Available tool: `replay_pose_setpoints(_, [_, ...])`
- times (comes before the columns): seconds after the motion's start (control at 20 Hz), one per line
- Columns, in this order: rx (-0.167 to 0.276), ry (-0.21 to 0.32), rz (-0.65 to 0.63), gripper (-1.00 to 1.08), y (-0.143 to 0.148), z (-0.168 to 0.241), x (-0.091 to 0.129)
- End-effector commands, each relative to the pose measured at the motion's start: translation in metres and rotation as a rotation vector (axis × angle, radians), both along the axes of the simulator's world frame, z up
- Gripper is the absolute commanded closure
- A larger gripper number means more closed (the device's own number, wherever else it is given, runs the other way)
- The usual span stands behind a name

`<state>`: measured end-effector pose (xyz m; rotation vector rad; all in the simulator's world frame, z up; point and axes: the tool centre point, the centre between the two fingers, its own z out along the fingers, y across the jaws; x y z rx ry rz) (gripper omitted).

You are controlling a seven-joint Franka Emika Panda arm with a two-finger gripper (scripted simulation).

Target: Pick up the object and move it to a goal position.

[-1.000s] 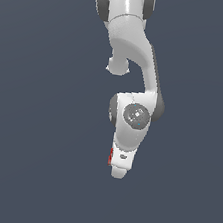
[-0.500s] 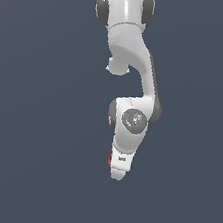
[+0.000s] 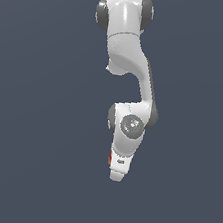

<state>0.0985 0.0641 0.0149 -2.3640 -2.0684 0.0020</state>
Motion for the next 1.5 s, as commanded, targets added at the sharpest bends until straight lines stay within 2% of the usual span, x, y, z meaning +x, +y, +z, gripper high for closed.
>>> replay_pose_setpoints(0.0, [0.000, -0.001, 0.000, 1.08, 0.000, 0.000, 0.001])
replay_pose_setpoints(0.5, [0.000, -0.001, 0.000, 1.08, 0.000, 0.001, 0.001])
replay_pose_setpoints(0.7, [0.000, -0.001, 0.000, 1.08, -0.011, 0.008, 0.002])
replay_pose_setpoints(0.9, [0.001, -0.001, 0.000, 1.08, -0.034, 0.026, 0.007])
replay_pose_setpoints(1.45, [0.001, -0.001, 0.000, 1.08, -0.127, 0.096, 0.026])
